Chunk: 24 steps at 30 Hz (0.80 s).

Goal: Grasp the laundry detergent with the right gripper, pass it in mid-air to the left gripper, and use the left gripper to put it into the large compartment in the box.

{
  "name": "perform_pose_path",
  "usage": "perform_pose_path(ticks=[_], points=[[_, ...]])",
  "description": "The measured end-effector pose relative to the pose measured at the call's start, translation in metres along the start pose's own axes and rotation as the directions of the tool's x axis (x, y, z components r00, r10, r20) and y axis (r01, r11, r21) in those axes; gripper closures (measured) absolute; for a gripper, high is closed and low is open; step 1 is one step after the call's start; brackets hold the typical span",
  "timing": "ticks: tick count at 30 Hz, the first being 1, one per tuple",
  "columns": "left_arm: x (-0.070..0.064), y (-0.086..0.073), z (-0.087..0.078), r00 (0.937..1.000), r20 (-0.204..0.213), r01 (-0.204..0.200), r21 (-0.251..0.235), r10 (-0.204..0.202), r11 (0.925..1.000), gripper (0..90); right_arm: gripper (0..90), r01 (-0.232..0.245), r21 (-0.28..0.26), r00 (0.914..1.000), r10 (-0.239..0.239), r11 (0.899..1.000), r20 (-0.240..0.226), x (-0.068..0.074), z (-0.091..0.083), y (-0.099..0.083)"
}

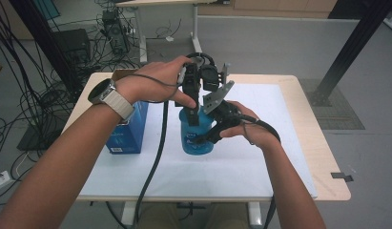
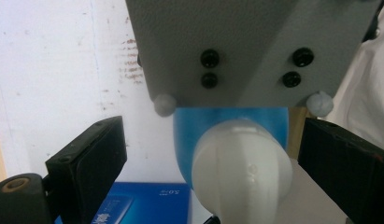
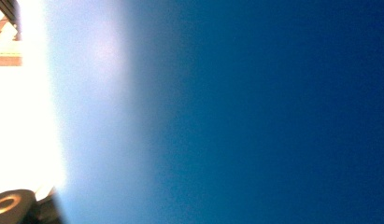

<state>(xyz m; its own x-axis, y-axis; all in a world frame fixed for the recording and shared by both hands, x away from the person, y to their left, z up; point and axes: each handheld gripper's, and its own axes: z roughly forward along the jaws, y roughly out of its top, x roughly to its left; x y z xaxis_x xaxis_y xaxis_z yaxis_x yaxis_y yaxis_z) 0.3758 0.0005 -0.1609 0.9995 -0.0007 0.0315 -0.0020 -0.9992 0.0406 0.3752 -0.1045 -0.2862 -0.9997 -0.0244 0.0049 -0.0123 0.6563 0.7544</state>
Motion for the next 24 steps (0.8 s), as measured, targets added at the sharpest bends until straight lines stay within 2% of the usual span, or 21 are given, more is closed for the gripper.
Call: perform_pose_path(ticks=[7,24], points=[[-0.0004,0.0002,0.0,1.0,0.0,0.0,-0.002,0.0,1.0,8.3,43.4,-0.011,0.002,0.9999,0.011,1.0,-0.002,0.0009,-0.0013,-0.0003],[-0.002,-0.0012,0.0002,1.0,-0.008,-0.001,-0.005,0.001,1.0,8.3,43.4,-0.004,0.001,1.0,0.004,1.0,0.002,0.0012,-0.0011,-0.0008]])
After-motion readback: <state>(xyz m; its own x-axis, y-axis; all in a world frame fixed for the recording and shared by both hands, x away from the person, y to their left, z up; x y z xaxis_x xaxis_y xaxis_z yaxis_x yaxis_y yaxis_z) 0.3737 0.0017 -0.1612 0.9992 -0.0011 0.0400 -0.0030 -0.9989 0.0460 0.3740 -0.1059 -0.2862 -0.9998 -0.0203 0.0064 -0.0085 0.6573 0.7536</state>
